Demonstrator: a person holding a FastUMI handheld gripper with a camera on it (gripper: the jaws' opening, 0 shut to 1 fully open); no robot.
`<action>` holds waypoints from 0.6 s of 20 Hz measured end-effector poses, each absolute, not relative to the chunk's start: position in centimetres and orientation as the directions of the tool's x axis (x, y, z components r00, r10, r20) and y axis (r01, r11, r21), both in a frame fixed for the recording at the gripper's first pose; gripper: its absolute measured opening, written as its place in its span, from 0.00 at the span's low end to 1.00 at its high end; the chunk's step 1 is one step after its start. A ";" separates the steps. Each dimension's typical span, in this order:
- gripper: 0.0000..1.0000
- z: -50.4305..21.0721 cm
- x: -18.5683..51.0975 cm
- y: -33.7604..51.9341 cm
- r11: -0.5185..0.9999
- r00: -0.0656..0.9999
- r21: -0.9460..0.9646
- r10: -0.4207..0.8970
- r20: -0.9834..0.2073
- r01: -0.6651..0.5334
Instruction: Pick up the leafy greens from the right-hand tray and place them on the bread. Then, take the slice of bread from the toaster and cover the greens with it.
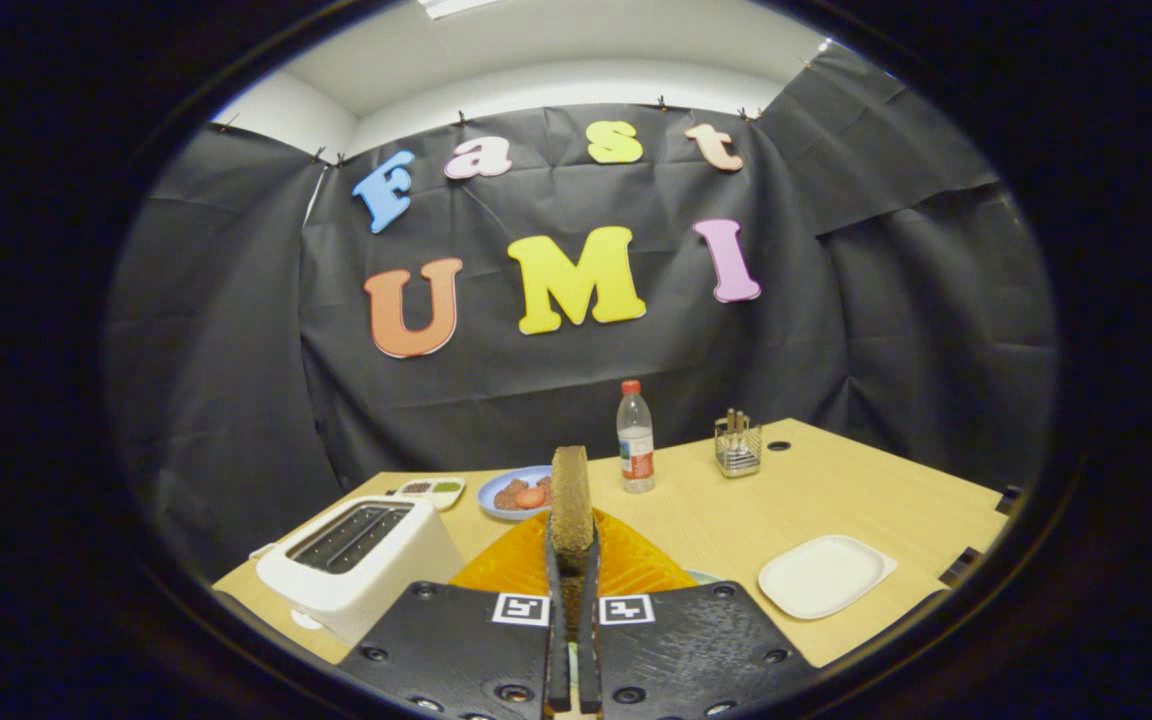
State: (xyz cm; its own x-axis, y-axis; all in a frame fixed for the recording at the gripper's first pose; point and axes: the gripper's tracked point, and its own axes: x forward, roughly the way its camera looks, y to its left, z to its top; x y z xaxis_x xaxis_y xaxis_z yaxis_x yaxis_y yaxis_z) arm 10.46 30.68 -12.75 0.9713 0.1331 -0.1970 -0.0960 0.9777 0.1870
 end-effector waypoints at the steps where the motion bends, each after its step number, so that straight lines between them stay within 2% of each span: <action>1: 0.03 -13.6 10.6 30.8 0.977 0.969 0.192 0.135 -0.207 -0.095; 8: 0.03 -19.4 11.4 31.0 0.956 0.941 0.287 0.150 -0.302 -0.061; 12: 0.03 -20.2 11.7 30.5 0.953 0.941 0.297 0.146 -0.307 -0.051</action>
